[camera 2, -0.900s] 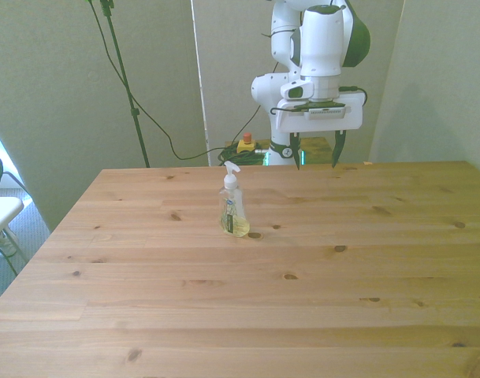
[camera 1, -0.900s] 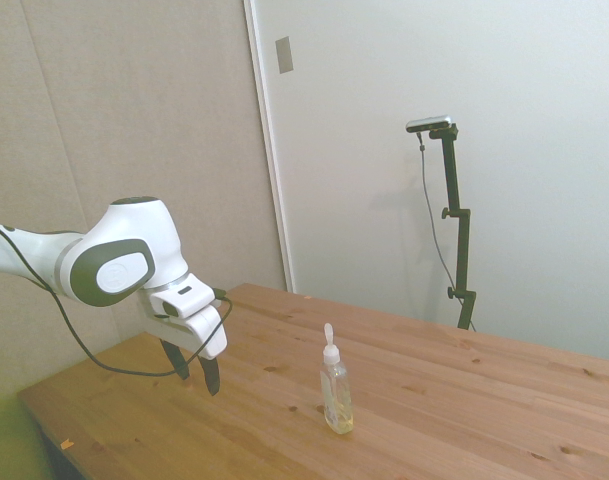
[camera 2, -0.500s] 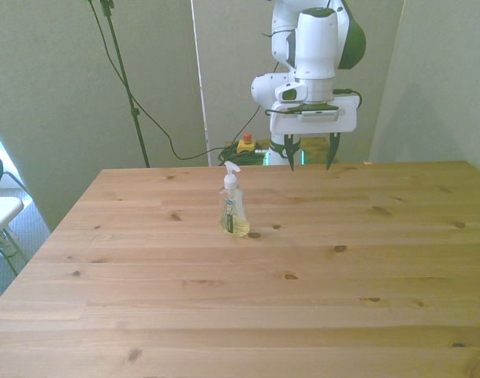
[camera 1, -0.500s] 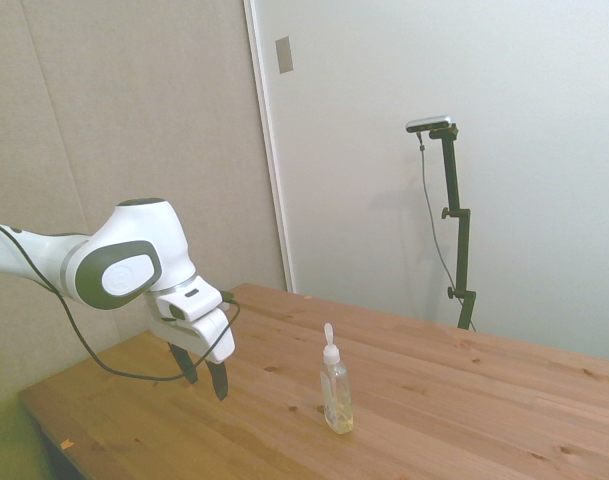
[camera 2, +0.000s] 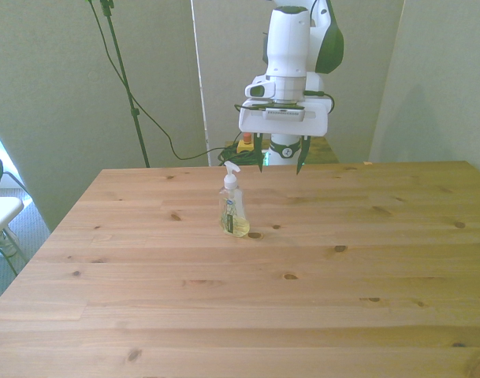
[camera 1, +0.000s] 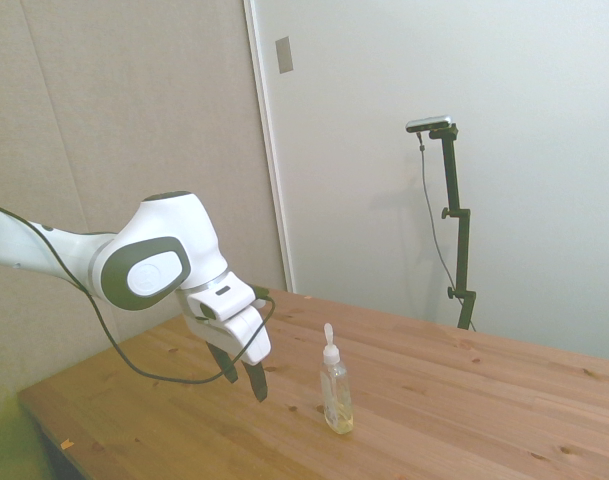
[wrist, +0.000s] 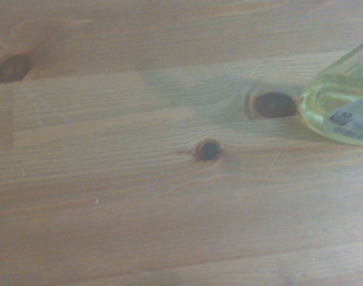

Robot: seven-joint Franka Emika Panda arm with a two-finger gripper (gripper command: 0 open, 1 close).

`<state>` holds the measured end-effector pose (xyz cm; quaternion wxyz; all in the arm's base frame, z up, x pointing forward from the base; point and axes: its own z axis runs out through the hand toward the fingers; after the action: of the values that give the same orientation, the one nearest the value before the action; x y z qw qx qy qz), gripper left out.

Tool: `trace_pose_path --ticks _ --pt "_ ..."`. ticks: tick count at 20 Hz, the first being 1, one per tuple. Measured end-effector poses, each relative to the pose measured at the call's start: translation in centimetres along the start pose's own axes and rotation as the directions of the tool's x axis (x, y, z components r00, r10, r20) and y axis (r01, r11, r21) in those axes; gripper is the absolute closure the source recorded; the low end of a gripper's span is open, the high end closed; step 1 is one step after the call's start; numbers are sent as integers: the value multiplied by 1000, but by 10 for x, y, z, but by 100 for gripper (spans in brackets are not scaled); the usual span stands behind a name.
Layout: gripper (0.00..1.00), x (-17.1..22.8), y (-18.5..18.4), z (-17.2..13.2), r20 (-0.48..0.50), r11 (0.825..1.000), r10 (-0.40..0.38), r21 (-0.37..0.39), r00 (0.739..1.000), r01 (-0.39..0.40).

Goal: Knock down the sanitizer

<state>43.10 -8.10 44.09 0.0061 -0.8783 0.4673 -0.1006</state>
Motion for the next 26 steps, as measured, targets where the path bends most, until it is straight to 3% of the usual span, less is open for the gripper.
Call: trace_pose_path --ticks 26 --pt "100 83 -6 30 -39 992 120 -41 992 -122"
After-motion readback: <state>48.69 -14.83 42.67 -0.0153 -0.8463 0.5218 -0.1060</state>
